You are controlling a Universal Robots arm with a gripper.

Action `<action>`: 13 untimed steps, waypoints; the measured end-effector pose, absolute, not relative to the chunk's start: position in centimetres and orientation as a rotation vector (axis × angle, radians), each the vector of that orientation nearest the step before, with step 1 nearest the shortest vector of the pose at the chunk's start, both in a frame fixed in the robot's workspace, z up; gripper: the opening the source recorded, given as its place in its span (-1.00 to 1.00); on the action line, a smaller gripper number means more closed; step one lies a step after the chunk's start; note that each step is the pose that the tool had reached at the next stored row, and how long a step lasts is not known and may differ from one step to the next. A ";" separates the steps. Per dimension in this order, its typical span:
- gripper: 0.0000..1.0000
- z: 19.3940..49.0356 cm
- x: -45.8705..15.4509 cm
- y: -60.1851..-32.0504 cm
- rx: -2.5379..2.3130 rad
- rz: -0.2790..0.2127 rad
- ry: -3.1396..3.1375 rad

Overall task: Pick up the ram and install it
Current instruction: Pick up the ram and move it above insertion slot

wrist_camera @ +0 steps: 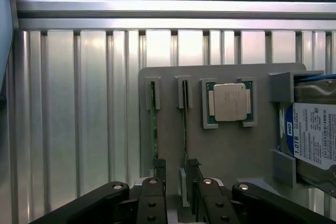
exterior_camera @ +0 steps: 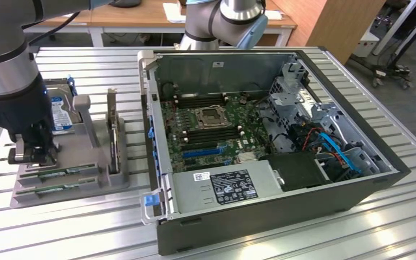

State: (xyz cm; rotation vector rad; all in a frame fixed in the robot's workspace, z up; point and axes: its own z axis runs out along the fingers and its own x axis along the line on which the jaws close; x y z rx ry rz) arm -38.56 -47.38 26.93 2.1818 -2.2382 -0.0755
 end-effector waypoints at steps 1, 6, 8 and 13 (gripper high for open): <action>-0.42 26.9 -38.6 -47.5 2.182 -0.076 -2.238; -0.42 26.9 -38.6 -48.1 2.182 -0.076 -2.238; -0.42 26.9 -38.6 -48.1 2.182 -0.076 -2.239; -0.42 26.6 -38.6 -48.1 2.182 -0.076 -2.238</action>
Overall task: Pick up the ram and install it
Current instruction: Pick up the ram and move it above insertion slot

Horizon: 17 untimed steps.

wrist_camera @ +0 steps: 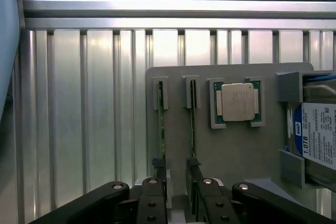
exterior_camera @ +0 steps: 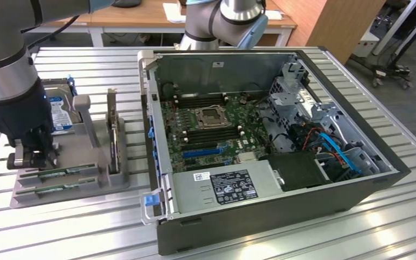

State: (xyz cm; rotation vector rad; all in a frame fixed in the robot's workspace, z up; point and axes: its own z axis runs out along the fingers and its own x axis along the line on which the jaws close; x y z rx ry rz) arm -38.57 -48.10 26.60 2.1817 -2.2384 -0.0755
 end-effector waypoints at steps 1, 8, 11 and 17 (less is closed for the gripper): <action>-0.42 26.4 -38.6 -48.1 2.182 -0.076 -2.238; -0.42 25.6 -38.6 -48.2 2.182 -0.076 -2.238; -0.42 25.5 -38.6 -48.2 2.182 -0.076 -2.238; -0.42 25.5 -38.6 -48.6 2.182 -0.076 -2.238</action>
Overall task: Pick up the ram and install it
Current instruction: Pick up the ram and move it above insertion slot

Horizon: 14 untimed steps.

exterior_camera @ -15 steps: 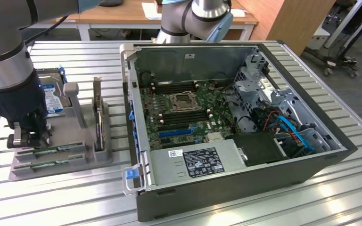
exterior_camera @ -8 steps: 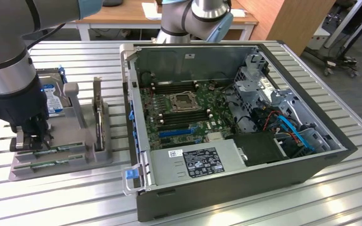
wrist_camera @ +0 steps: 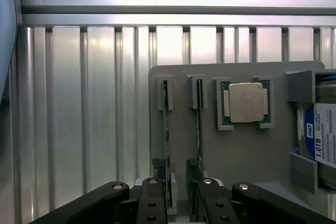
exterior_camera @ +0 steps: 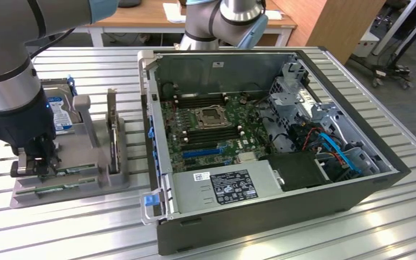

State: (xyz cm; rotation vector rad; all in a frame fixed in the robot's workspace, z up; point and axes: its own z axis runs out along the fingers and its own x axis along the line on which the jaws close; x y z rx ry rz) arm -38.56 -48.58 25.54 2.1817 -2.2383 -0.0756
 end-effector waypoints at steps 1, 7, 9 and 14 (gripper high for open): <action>-0.42 25.5 -38.6 -48.6 2.182 -0.076 -2.238; -0.42 25.1 -38.6 -48.6 2.182 -0.076 -2.238; -0.42 24.7 -38.6 -48.7 2.182 -0.076 -2.238; -0.42 23.8 -38.6 -48.7 2.182 -0.076 -2.238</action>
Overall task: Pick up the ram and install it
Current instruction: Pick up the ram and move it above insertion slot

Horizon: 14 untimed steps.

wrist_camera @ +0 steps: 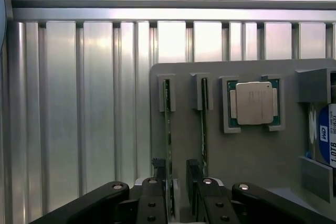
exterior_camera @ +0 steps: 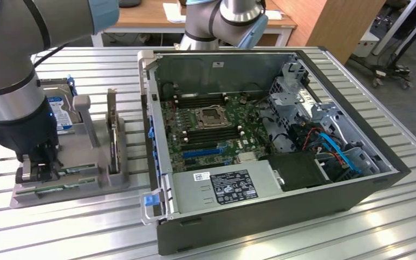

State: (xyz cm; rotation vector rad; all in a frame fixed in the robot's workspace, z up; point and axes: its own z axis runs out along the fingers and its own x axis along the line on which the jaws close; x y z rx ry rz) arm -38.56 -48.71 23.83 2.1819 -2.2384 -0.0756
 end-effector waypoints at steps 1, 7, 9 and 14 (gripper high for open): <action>-0.42 23.7 -38.6 -48.7 2.182 -0.076 -2.238; -0.42 22.6 -38.6 -48.7 2.182 -0.076 -2.238; -0.42 22.4 -38.6 -48.7 2.182 -0.075 -2.238; -0.42 21.8 -38.6 -48.7 2.182 -0.076 -2.238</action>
